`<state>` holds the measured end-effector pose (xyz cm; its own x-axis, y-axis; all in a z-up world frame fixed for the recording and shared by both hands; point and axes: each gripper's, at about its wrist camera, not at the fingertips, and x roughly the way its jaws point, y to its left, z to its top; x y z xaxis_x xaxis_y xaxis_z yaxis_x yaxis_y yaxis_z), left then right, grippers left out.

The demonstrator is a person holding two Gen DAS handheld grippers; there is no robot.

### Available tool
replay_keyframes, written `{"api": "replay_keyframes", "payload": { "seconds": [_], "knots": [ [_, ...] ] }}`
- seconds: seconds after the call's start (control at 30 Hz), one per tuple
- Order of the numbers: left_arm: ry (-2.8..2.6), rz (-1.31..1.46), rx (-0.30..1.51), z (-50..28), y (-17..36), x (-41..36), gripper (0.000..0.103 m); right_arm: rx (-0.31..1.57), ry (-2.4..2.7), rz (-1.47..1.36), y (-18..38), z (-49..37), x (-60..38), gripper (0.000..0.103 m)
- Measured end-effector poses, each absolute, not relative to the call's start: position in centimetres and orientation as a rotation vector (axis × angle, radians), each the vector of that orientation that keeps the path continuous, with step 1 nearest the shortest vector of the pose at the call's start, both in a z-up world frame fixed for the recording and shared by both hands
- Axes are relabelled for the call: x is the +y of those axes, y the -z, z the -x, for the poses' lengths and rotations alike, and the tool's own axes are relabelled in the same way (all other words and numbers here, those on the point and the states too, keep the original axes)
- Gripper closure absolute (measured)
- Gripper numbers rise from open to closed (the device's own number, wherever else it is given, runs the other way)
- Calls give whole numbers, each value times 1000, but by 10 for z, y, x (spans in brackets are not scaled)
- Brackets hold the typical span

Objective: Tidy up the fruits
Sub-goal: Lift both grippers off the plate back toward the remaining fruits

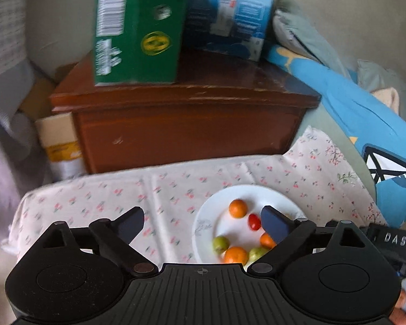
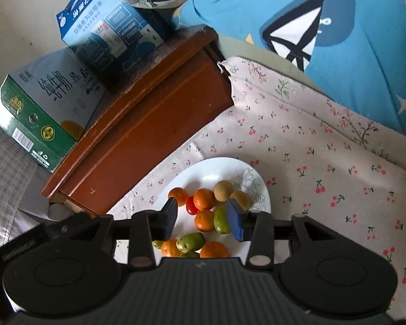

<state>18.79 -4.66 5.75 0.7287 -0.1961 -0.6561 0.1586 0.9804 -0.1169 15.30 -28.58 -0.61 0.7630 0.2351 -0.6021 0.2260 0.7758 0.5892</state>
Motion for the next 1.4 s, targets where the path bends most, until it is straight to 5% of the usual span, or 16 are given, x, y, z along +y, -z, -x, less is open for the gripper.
{"api": "replay_keyframes", "payload": {
  "seconds": [1.4],
  "knots": [
    [57,-67,892,-128,-5,9,8,887,-289,-429,36,-130,-192,59]
  ]
}}
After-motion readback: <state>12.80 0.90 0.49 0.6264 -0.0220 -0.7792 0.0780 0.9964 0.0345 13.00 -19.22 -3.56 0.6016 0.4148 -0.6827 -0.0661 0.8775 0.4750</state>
